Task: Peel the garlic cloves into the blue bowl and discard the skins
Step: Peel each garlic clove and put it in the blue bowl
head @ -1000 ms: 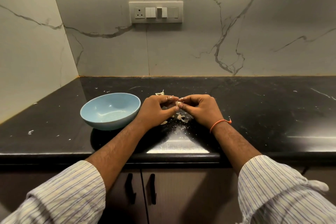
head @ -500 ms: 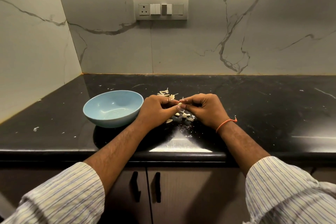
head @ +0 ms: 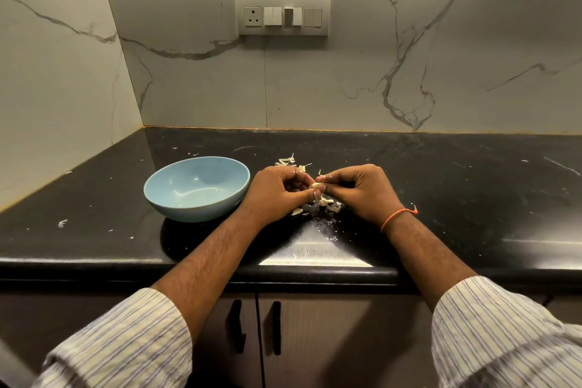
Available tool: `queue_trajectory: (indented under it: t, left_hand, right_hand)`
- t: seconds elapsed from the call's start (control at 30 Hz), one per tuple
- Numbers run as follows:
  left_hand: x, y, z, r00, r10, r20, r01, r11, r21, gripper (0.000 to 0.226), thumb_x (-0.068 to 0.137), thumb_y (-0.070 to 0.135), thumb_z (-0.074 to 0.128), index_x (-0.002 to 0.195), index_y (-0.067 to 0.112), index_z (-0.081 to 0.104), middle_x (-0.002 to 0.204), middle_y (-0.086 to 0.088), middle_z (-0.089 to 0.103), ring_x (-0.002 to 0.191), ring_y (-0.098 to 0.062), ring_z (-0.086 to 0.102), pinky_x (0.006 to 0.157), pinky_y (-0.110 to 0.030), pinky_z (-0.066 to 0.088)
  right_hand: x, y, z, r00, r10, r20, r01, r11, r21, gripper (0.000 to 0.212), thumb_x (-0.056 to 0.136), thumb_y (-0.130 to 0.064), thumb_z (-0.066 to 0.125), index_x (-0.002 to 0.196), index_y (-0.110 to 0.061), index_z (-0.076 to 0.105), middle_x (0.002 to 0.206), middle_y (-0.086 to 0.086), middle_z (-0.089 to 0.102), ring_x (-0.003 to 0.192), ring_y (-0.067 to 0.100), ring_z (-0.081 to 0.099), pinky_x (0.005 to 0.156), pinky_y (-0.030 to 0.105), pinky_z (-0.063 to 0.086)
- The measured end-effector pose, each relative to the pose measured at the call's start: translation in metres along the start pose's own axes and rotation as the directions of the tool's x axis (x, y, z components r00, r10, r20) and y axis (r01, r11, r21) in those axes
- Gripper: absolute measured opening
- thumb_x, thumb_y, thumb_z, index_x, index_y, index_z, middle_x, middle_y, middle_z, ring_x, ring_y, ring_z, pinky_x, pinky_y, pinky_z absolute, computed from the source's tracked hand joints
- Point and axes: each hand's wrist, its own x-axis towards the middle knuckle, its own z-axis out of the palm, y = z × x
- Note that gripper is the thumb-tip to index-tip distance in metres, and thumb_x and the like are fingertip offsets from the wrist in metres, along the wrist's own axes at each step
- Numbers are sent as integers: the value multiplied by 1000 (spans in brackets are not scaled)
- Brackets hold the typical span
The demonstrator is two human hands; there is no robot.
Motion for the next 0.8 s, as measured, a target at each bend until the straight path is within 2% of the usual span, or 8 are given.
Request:
queue_trajectory:
  t: [0.17, 0.3, 0.43, 0.6, 0.8]
  left_hand:
    - [-1, 0, 0, 1000, -9, -25, 8, 999, -36, 16, 89, 25, 85, 100, 14, 80, 86, 4, 81, 80, -8, 79, 81, -30, 66]
    - [0, -6, 1, 998, -27, -50, 29, 999, 45, 15, 85, 25, 86, 99, 26, 81, 87, 10, 80, 85, -6, 76, 89, -39, 64]
    - [0, -2, -1, 1000, -2, 6, 1, 999, 36, 22, 89, 31, 84, 111, 30, 82, 94, 13, 80, 90, -3, 75, 91, -32, 62]
    - [1, 1, 0, 999, 16, -46, -15, 1000, 18, 19, 94, 32, 80, 110, 23, 83, 88, 10, 81, 80, -3, 76, 79, -26, 63]
    - [2, -2, 1, 995, 71, -64, -66, 995, 73, 21, 93, 36, 81, 107, 21, 83, 91, 12, 81, 85, -2, 76, 84, -32, 64]
  right_hand:
    - [-1, -2, 1, 998, 56, -22, -54, 997, 59, 22, 82, -19, 89, 104, -17, 85, 95, -8, 82, 91, 2, 77, 87, 22, 61]
    - [0, -4, -1, 992, 111, -52, -102, 983, 155, 20, 84, -19, 87, 104, -20, 84, 97, -7, 82, 94, 7, 77, 90, 29, 63]
    - [1, -4, -1, 991, 134, -14, -127, 967, 221, 21, 84, -20, 86, 105, -20, 84, 100, -6, 82, 99, 10, 78, 95, 35, 62]
    - [-3, -6, 1, 993, 111, 24, -114, 968, 222, 23, 82, -19, 88, 104, -18, 83, 97, -5, 82, 96, 12, 79, 92, 34, 63]
    - [-3, -11, -1, 993, 115, 8, -115, 982, 151, 27, 82, -28, 89, 106, -17, 83, 94, -6, 82, 93, 7, 78, 86, 24, 62]
